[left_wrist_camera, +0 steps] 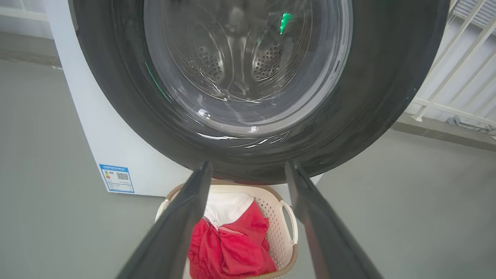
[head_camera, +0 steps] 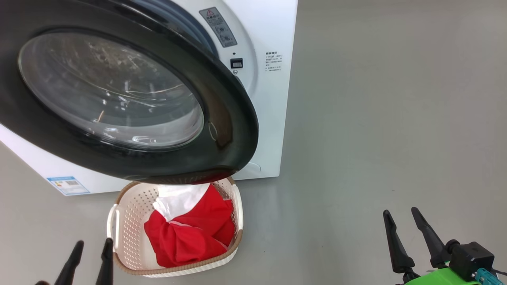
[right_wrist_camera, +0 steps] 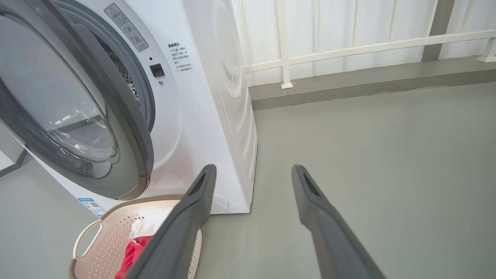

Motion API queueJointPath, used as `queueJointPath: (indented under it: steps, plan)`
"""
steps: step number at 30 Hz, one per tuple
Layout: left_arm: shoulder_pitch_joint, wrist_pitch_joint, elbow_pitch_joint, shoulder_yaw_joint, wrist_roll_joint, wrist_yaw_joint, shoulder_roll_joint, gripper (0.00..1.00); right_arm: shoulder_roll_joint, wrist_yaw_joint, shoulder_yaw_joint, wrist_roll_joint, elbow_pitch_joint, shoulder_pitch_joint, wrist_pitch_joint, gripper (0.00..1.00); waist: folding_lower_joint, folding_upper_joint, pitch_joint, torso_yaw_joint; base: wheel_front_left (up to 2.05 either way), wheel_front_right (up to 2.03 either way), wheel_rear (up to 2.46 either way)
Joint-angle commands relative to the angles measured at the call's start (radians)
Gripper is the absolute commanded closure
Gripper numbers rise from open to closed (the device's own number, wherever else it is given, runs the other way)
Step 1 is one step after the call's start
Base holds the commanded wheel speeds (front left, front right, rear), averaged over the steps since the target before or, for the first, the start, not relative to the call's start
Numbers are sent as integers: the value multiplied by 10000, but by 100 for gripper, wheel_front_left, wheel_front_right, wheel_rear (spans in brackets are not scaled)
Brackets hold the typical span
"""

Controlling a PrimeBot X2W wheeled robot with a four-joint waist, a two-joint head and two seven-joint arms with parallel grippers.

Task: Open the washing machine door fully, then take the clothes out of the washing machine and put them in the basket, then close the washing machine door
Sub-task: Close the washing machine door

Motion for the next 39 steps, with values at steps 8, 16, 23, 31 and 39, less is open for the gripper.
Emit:
queueJointPath:
  steps: [8, 16, 23, 31, 39]
  plan:
    - [218, -122, -1092, 1548, 2698, -61, -929, 0, -93, 46, 164, -104, -287, -66, -65, 0, 0, 0, -66, -18, 0, 0, 0]
    - [329, -122, -1046, 1492, 3027, -61, -1176, 0, -93, 46, 169, -131, -273, -90, -65, 0, 0, 0, -55, -42, 0, 0, 0]
    - [284, -122, -1046, 1442, 3010, -61, -1158, 0, -93, 46, 158, -158, -298, -100, -65, 0, 0, 0, -57, 5, 0, 0, 0]
    - [151, -122, -1052, 1245, 2980, -61, -1115, 0, -93, 46, 140, -68, -358, -139, -65, 16, 0, 0, 33, 243, 0, 0, 0]
    - [-92, -122, -972, 741, 2918, -61, -1289, 0, -93, 46, 568, -27, -233, -507, -65, 100, 0, 0, 44, 970, 0, 0, 0]
